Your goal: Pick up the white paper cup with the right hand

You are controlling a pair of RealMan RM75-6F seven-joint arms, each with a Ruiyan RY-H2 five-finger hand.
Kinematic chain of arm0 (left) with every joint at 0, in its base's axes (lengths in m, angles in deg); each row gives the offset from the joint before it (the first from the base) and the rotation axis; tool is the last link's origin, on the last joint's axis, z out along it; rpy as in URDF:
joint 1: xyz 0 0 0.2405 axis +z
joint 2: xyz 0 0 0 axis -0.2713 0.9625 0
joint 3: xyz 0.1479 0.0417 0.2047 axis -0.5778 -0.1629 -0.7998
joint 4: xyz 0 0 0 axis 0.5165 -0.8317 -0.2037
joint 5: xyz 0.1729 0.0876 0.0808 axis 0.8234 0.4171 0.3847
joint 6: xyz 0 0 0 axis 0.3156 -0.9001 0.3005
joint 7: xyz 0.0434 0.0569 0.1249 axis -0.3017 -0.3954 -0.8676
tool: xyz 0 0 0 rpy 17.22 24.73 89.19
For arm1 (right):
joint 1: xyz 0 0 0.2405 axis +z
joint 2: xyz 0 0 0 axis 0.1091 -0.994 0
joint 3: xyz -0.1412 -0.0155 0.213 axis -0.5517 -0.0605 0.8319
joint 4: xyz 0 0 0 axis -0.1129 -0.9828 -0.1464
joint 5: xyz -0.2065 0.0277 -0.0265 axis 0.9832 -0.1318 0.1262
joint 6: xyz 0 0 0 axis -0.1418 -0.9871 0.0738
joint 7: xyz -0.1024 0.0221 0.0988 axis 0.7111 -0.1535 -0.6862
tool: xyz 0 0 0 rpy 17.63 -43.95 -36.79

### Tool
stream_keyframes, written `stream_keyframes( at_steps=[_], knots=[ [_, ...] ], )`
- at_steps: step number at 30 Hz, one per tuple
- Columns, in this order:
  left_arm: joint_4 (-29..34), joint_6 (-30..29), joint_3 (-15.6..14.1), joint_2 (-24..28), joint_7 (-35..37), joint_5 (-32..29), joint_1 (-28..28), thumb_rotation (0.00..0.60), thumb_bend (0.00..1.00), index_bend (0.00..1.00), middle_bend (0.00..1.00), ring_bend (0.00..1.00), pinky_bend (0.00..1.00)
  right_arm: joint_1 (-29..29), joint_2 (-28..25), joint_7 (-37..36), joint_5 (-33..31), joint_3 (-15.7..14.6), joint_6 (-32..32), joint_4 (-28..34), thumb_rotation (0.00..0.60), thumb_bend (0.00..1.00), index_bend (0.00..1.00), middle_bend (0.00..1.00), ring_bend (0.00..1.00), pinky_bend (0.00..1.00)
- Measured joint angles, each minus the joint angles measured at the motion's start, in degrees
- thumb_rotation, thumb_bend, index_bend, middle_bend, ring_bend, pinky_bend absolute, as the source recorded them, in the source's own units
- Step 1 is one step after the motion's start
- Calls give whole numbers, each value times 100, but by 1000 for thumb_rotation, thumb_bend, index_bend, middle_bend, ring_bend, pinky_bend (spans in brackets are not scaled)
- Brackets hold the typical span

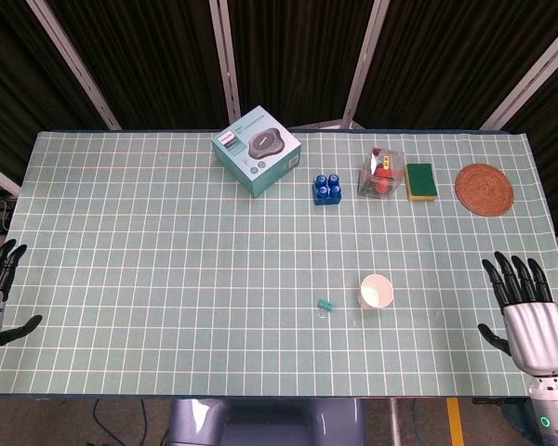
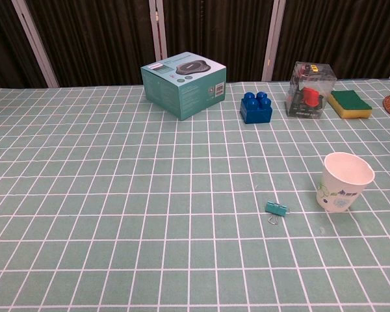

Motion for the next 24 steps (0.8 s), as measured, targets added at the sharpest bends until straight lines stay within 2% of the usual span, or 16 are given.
stream_keyframes(
  at_steps=[8,14,24],
  knots=[
    [-2,-5,3,-1,10,-27,22,600,0,0,0,0,0,59,104,209,189,-42,253,-79,600,0,0,0,0,0],
    [-51,81,14,-44,-43,-96,-10,600,0,0,0,0,0,301,277,874,596,-140,685,-130,600,0,0,0,0,0],
    [-172,295,133,-159,-200,-497,-121,600,0,0,0,0,0,1244,812,2706,889,-58,2472,-80,600,0,0,0,0,0]
  ],
)
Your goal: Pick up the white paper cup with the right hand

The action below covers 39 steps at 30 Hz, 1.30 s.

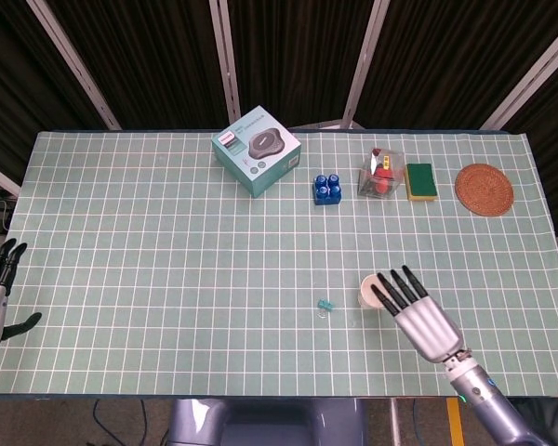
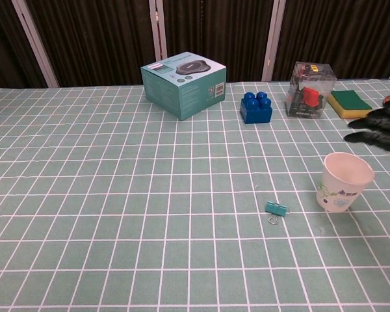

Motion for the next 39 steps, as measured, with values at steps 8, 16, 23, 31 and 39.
stream_keyframes(
  at_steps=[8,16,23,31,39],
  knots=[
    [-132,170,55,-86,-81,-259,-74,600,0,0,0,0,0,472,740,1497,-128,120,900,-168,600,0,0,0,0,0],
    [-151,197,44,-100,-79,-293,-88,600,0,0,0,0,0,616,1196,2789,-617,236,1330,-445,600,0,0,0,0,0],
    [-144,162,40,-66,-17,-275,-70,600,0,0,0,0,0,618,1424,3608,-1173,317,1401,-836,600,0,0,0,0,0],
    [-96,202,8,-24,47,-234,-79,600,0,0,0,0,0,566,1437,3970,-1343,273,1219,-1036,600,0,0,0,0,0],
    [-93,196,-1,-25,34,-227,-81,600,0,0,0,0,0,646,1415,3884,-1068,137,1063,-1300,600,71,74,202,17,374]
  ],
)
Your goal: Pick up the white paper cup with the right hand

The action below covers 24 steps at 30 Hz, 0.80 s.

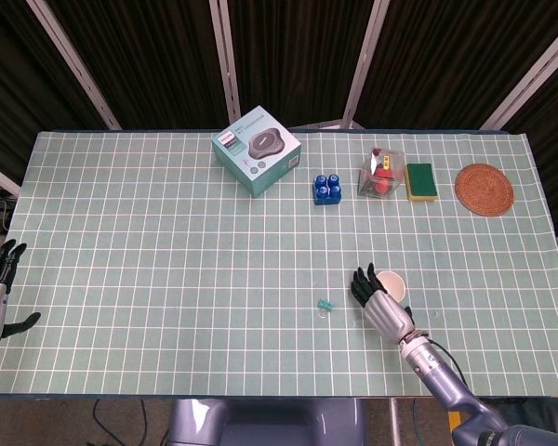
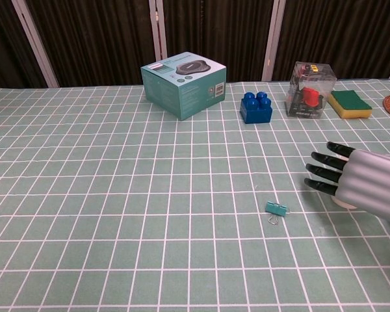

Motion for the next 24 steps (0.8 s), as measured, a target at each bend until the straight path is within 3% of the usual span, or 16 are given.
stream_keyframes(
  at_steps=[4,12,19,24],
  knots=[
    [-2,5,-3,-1,3,-3,-5,600,0,0,0,0,0,84,-4,-200,363,-109,-125,-262,600,127,150,293,86,485],
    [0,12,-15,-3,3,12,-11,600,0,0,0,0,0,185,-23,-820,822,-268,-414,-582,600,154,177,331,120,509],
    [22,-17,-22,16,36,38,2,600,0,0,0,0,0,220,-124,-1441,942,-245,-625,-432,600,154,213,346,136,511],
    [43,-17,-36,39,74,75,6,600,0,0,0,0,0,222,-217,-2490,799,-125,-728,-144,600,206,307,413,191,551]
  ],
)
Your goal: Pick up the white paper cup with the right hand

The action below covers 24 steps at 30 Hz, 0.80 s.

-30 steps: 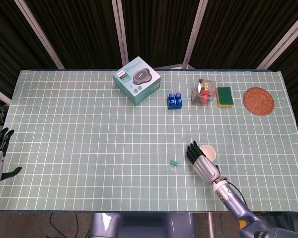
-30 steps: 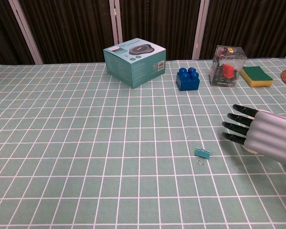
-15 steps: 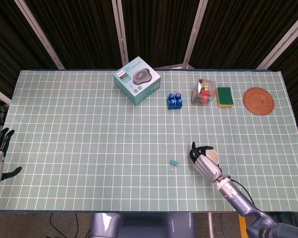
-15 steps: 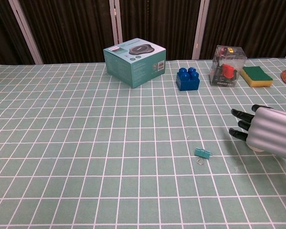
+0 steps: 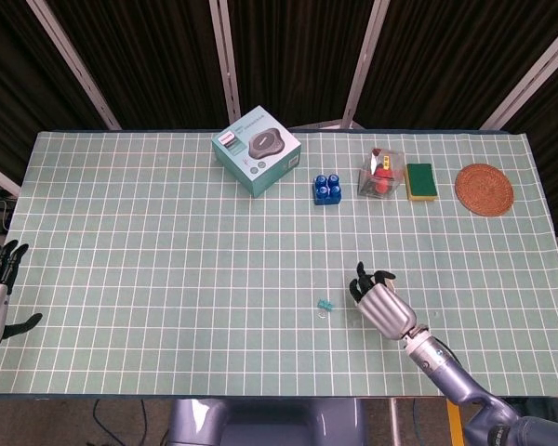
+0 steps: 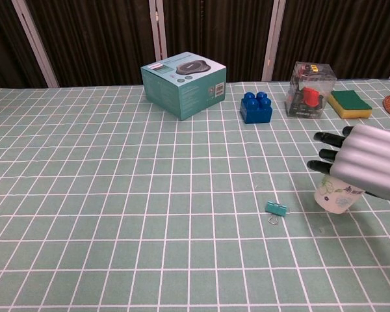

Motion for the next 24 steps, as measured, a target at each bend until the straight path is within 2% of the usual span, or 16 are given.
stream_keyframes(
  at_steps=[5,12,20,23,24],
  knots=[
    [18,7,-17,16,25,27,2,600,0,0,0,0,0,-9,-91,-1448,-324,148,9,285,600,213,337,416,193,555],
    [32,51,-34,25,36,24,-9,600,0,0,0,0,0,-24,-224,-3524,-1161,418,335,622,600,213,338,416,187,525],
    [35,70,-42,8,-7,12,-20,600,0,0,0,0,0,79,-279,-4996,-1760,602,1054,484,600,212,338,416,146,441],
    [36,77,-43,2,-19,2,-23,600,0,0,0,0,0,130,-239,-5229,-1759,615,1135,260,600,194,305,348,69,355],
    [36,83,-43,3,-16,-2,-25,600,0,0,0,0,0,151,-221,-5300,-1722,603,1155,172,600,172,249,269,33,279]
  ],
)
